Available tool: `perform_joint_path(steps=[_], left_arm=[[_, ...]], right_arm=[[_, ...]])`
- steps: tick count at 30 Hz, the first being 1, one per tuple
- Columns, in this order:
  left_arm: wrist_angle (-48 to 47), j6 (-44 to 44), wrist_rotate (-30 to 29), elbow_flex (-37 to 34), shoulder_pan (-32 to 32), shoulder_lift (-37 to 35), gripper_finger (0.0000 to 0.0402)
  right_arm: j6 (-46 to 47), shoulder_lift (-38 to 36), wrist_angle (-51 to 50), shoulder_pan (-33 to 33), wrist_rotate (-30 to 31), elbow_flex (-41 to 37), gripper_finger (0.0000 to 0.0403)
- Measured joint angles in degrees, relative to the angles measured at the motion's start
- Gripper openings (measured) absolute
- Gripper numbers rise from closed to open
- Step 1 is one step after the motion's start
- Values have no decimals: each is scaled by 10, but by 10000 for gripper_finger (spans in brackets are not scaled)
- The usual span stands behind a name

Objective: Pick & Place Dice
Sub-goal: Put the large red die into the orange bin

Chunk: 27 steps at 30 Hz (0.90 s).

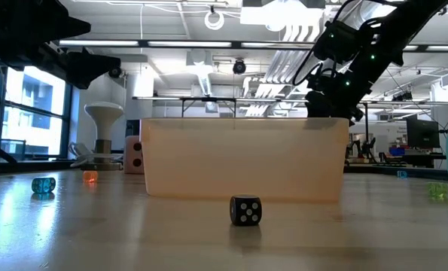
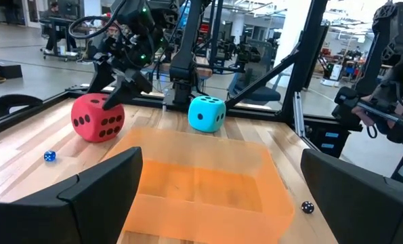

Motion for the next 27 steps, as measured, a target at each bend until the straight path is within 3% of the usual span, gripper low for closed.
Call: perform_joint_path(steps=[11, 27], left_arm=[[0, 0, 0, 0, 0, 0, 391], [-5, 0, 0, 0, 0, 0, 391]], right_arm=[[-42, -4, 18, 0, 25, -1, 400], [-84, -26, 2, 9, -9, -1, 400]])
